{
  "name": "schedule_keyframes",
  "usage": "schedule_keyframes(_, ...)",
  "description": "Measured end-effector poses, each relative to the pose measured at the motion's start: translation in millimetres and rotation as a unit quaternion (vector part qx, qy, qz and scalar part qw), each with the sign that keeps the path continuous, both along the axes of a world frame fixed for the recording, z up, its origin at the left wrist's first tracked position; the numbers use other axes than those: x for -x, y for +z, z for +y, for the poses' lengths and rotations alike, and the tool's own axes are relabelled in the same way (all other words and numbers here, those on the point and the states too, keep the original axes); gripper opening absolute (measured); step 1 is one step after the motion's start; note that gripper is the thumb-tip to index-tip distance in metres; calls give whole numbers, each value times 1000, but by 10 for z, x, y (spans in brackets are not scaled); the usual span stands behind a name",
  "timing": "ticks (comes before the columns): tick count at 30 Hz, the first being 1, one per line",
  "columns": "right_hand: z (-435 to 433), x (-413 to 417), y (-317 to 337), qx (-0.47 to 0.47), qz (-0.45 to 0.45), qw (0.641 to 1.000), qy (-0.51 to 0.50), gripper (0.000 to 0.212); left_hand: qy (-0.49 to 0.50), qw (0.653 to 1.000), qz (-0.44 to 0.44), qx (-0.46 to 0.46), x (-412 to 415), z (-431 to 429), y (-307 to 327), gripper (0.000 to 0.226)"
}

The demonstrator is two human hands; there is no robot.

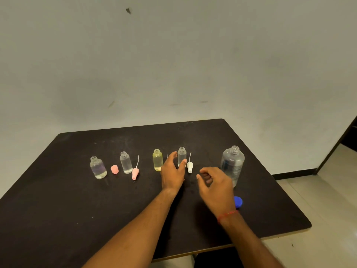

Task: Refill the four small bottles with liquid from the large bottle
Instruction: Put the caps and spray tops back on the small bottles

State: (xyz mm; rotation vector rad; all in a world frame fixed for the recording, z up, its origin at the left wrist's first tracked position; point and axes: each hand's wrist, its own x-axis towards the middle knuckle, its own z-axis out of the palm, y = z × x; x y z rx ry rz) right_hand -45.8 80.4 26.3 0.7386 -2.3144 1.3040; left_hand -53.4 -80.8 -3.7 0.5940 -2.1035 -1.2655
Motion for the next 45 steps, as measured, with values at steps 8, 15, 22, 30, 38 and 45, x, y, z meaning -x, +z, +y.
schedule_keyframes(8, -465, 346, -88, -120, -69, 990, 3, 18, -24, 1000, -9, -3, 99, -57, -4, 35)
schedule_keyframes(15, -637, 495, -128, -168, -92, 981, -12, 10, -26, 1000, 5, -7, 92, -64, -53, 24)
schedule_keyframes(22, -627, 500, -111, -198, -80, 976, -44, 9, -36, 999, 15, -7, 57, -53, -42, 22)
schedule_keyframes(30, -460, 450, 154, -98, -8, 992, -80, 27, -39, 999, 21, -5, 39, -57, -47, 27)
schedule_keyframes(38, -292, 457, 553, 69, 29, 996, -42, 25, -60, 996, 59, -13, 3, -42, -23, 25)
schedule_keyframes(45, -203, 521, 740, 16, 7, 1000, -24, 24, -70, 994, 84, -3, -8, -33, -27, 26)
